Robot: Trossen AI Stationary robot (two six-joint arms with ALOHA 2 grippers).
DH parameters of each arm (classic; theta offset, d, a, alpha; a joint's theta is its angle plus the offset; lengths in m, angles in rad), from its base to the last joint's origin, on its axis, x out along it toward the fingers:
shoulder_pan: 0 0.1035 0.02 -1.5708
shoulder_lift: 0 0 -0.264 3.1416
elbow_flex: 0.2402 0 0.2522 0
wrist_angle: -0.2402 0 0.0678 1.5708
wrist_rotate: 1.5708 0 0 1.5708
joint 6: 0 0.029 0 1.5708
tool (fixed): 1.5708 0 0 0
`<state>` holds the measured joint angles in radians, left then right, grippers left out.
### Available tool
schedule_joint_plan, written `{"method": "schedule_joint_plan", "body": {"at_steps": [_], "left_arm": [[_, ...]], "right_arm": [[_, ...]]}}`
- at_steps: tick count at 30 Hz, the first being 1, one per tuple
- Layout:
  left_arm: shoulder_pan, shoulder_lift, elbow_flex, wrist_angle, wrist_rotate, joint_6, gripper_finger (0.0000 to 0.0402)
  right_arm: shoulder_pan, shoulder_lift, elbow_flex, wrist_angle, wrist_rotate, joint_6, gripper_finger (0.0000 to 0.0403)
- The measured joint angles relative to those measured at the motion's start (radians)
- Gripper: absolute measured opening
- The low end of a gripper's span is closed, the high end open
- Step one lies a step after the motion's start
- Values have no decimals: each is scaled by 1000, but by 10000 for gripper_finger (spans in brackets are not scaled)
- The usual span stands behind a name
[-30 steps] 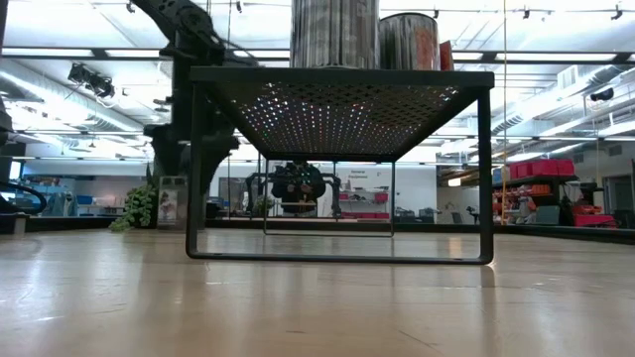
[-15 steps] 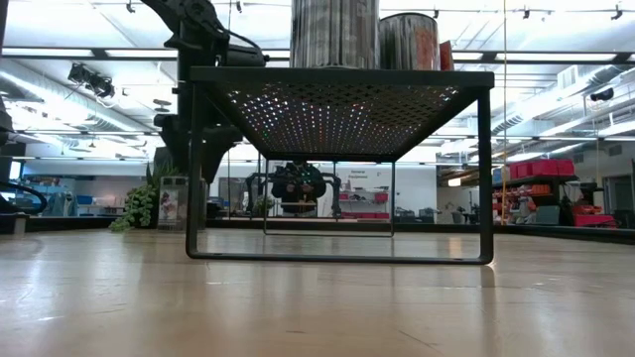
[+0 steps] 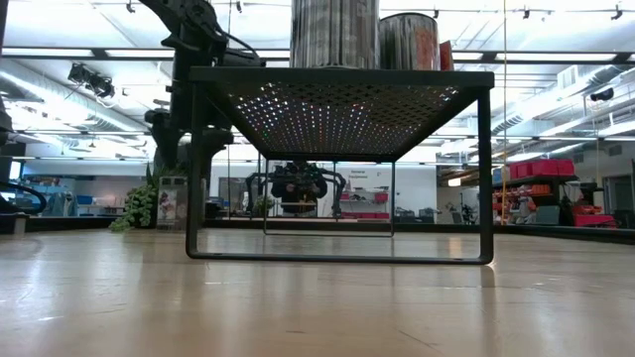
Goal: Pick & Place candle stick holders
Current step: Put the brown scented candle on the shelf
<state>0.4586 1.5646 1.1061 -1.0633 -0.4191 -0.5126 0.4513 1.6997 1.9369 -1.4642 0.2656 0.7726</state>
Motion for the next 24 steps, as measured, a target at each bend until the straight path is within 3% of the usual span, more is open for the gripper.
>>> {"method": "schedule_joint_plan", "body": {"at_steps": [16, 24], "left_arm": [[121, 0, 0, -20, 142, -25, 399], [150, 0, 0, 50, 214, 6, 399]], "right_arm": [[11, 0, 0, 6, 13, 32, 318], [15, 0, 0, 14, 12, 48, 318]]}}
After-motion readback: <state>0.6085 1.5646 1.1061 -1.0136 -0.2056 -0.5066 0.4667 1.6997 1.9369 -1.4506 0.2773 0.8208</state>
